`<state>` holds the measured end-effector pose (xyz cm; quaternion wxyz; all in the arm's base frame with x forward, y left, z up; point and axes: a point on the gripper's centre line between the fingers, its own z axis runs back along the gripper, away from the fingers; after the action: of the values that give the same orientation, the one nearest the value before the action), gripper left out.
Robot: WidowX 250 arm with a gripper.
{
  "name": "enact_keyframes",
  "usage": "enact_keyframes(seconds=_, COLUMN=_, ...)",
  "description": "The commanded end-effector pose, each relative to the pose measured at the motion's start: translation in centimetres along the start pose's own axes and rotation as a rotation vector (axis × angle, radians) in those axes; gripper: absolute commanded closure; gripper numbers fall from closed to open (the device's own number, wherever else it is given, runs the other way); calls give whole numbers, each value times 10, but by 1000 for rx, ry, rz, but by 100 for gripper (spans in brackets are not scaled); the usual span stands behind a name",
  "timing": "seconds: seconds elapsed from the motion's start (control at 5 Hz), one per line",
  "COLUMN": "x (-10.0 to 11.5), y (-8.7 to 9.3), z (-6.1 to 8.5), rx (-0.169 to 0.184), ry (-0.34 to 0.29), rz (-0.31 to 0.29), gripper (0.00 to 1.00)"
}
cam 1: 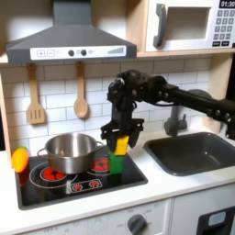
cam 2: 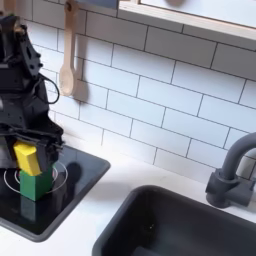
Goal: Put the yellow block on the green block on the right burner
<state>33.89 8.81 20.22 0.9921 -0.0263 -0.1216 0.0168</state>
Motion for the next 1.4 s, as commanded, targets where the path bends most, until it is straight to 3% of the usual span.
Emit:
enact_keyframes(seconds=0.0, x=14, y=2, z=-5, rx=7, ry=24, rz=27, gripper=100)
enact_keyframes(seconds=0.2, x=18, y=9, z=-9, rx=20, ry=41, rz=45, gripper=100)
enact_keyframes(seconds=0.6, x=13, y=5, z=-10, rx=0, ry=98, rz=40, gripper=100)
enact_keyframes(seconds=1.2, x=13, y=5, z=-12, rx=5, ry=117, rz=47, gripper=100)
